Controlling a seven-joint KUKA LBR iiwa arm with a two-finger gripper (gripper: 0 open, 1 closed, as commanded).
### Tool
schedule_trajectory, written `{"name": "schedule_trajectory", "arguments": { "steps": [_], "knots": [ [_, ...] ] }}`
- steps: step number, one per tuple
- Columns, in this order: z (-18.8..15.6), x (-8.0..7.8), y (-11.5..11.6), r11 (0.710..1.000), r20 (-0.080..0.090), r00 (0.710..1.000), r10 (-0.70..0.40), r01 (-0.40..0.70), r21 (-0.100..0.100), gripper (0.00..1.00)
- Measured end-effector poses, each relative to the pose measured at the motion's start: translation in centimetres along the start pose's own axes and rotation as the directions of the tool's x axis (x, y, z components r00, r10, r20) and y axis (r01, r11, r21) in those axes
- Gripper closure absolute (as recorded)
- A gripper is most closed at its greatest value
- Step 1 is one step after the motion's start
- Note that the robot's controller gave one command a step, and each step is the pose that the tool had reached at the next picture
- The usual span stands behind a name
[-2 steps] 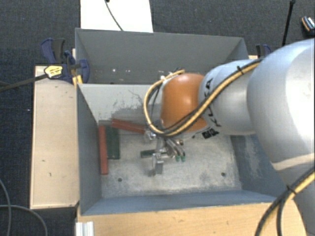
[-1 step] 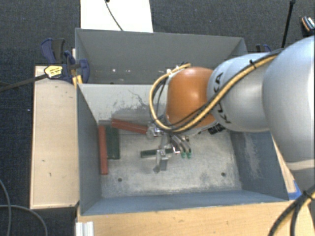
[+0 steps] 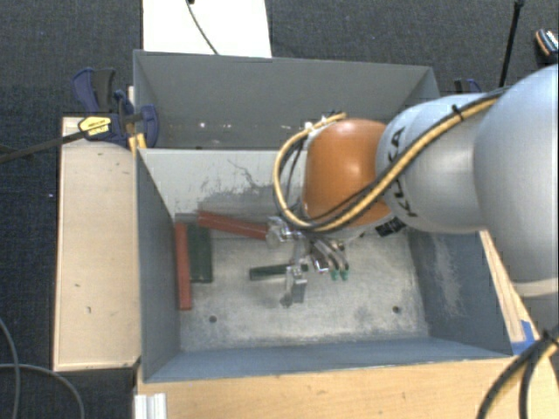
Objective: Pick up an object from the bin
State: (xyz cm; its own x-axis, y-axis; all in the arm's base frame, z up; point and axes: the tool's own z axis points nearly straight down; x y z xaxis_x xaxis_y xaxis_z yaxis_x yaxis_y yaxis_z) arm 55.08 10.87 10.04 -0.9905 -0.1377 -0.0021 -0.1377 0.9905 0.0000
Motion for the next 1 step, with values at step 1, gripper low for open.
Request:
{"name": "schedule_trajectory", "arguments": {
  "steps": [1],
  "knots": [
    [3.15,-0.07,0.28,0.999,-0.004,0.999,0.043,-0.043,-0.001,0.0]
  ]
}}
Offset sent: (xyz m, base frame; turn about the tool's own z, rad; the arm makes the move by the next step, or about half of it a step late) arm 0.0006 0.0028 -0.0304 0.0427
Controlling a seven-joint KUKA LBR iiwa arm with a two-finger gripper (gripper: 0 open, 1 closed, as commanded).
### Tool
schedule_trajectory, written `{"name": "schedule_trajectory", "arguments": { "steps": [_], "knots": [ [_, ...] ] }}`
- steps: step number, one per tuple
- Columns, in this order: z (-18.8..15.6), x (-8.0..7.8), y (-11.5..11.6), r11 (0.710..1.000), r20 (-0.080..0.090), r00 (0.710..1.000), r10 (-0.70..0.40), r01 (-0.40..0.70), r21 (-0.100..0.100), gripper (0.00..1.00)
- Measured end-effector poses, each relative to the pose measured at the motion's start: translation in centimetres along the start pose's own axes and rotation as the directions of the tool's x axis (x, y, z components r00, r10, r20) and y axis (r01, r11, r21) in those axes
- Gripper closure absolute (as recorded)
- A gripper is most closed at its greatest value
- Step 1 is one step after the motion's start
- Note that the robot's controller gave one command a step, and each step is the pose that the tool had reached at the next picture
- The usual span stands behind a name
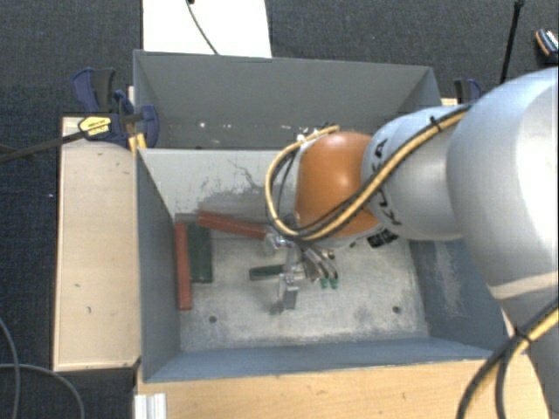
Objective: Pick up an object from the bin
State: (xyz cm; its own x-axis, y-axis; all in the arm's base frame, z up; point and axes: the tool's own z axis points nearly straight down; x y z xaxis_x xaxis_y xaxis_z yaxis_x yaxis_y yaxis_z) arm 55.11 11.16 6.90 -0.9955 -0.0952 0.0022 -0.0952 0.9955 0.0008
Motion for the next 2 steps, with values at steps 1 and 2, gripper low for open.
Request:
{"name": "schedule_trajectory", "arguments": {
  "steps": [1,2],
  "knots": [
    [-0.05,-0.04,0.0,1.0,0.001,1.0,0.003,-0.003,0.0,0.0],
    [-0.08,-0.05,0.0,1.0,0.001,1.0,0.005,-0.005,0.0,1.0]
  ]
}}
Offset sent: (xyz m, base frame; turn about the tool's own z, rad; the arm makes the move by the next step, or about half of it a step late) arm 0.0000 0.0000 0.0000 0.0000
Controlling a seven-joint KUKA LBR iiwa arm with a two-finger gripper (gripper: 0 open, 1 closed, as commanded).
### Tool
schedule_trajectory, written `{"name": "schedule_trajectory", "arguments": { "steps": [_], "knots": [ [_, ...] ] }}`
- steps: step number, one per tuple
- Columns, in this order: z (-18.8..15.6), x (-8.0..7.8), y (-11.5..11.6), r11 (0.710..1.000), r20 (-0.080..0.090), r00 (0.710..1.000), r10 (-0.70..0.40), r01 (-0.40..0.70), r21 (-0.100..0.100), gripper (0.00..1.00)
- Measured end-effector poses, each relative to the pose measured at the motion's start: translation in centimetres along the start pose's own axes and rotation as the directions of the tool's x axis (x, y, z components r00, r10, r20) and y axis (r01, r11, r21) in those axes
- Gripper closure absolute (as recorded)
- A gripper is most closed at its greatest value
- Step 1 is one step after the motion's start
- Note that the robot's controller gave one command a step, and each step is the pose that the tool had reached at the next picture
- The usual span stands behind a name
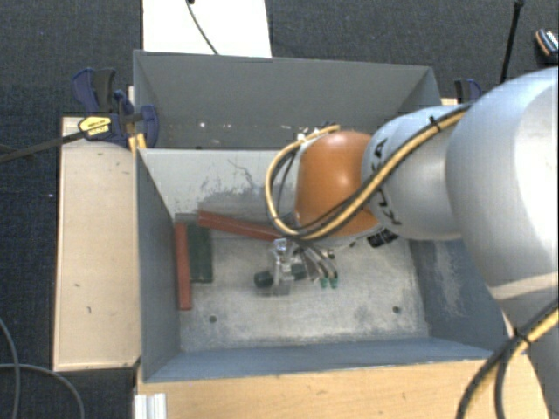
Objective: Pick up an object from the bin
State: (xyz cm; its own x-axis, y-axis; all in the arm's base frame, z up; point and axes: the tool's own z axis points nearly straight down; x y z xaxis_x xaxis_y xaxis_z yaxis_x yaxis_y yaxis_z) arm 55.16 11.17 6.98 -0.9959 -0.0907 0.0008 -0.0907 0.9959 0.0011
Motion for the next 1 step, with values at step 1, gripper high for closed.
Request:
{"name": "schedule_trajectory", "arguments": {
  "steps": [1],
  "knots": [
    [-3.87,-0.14,0.0,1.0,0.007,1.0,0.003,-0.003,-0.001,1.0]
  ]
}}
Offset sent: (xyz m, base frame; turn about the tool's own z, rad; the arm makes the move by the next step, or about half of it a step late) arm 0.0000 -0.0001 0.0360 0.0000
